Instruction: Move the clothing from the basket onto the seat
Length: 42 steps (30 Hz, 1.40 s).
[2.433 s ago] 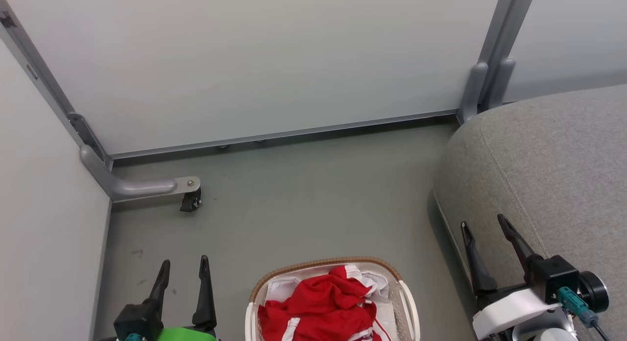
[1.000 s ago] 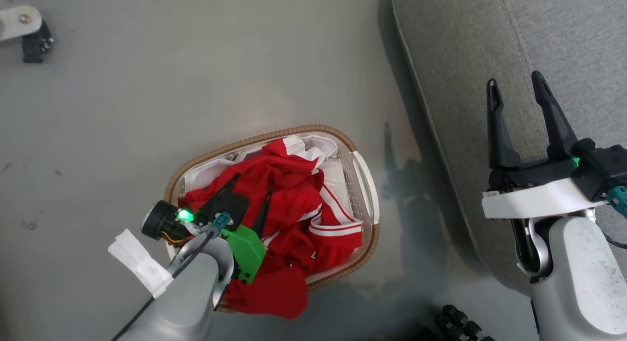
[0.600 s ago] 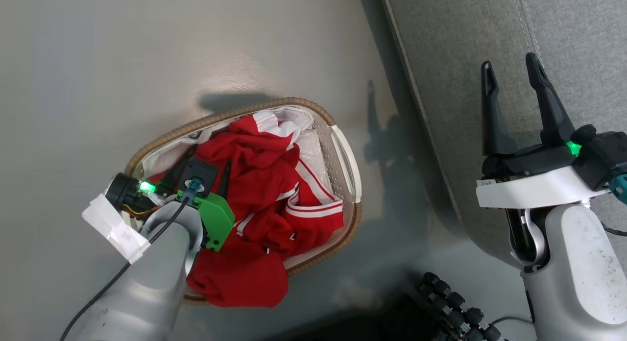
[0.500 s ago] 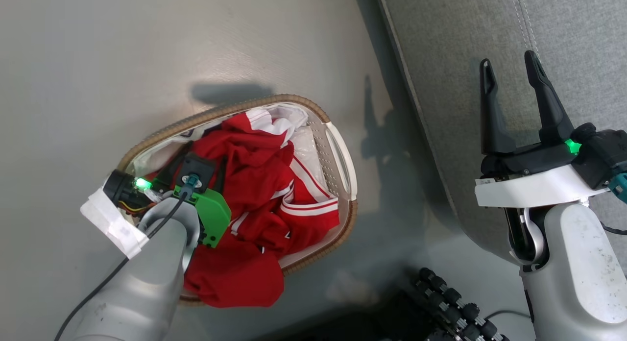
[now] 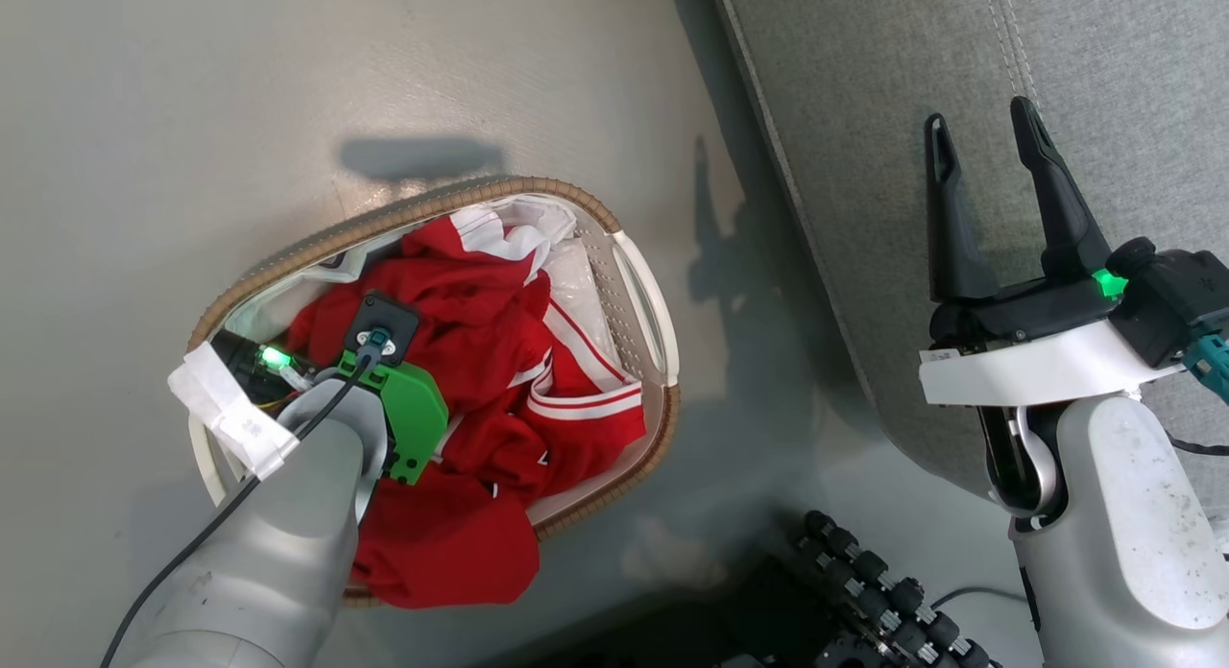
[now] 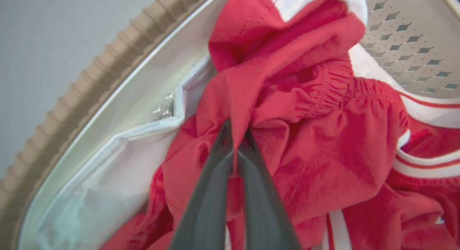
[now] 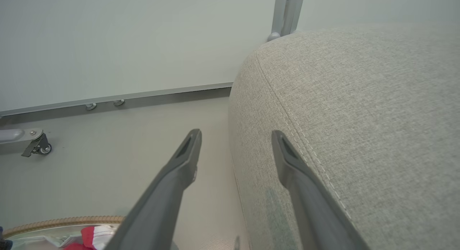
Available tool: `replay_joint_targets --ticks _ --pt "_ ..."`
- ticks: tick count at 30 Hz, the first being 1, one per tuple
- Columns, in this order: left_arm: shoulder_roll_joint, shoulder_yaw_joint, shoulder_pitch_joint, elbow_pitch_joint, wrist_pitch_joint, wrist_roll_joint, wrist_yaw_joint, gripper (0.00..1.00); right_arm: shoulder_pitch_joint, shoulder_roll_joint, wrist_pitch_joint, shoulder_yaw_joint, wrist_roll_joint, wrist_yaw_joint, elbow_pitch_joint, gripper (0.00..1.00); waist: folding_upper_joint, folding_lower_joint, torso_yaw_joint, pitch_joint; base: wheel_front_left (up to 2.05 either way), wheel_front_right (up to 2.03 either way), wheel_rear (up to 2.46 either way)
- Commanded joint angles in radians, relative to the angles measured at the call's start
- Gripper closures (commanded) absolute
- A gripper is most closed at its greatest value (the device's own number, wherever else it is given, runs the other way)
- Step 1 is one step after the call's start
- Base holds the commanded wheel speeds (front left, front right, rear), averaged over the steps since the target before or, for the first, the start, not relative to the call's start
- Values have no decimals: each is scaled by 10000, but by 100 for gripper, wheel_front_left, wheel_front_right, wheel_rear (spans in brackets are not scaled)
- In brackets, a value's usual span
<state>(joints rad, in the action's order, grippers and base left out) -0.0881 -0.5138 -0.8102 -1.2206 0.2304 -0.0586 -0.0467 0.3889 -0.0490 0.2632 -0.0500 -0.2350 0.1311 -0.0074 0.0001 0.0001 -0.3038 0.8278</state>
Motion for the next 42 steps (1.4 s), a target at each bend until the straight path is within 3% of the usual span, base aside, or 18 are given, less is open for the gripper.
replay_joint_targets --ticks 1,14,24,35,42 --pt "-15 -7 -4 -33 55 -52 -62 100 38 -26 23 8 -46 -6 58 0 -1 -1 55 -97 0 0 0" --pt "244 -186 953 772 353 -429 -262 100 -367 -29 23 162 420 -6 421 0 -1 -1 740 -1635 0 0 0" --pt "143 -438 2359 3146 356 -489 -440 100 -1128 -34 25 341 975 -6 760 0 -1 -1 1379 -3901 0 0 0" --pt "-212 -542 3512 5095 342 -628 -488 100 -2604 -32 25 422 1495 -6 1139 0 -1 -1 1932 -6781 0 0 0" --pt "-827 -608 3330 6208 325 -476 -573 100 -3265 -34 25 243 1658 -6 1214 0 -1 -1 2001 -7969 0 0 0"
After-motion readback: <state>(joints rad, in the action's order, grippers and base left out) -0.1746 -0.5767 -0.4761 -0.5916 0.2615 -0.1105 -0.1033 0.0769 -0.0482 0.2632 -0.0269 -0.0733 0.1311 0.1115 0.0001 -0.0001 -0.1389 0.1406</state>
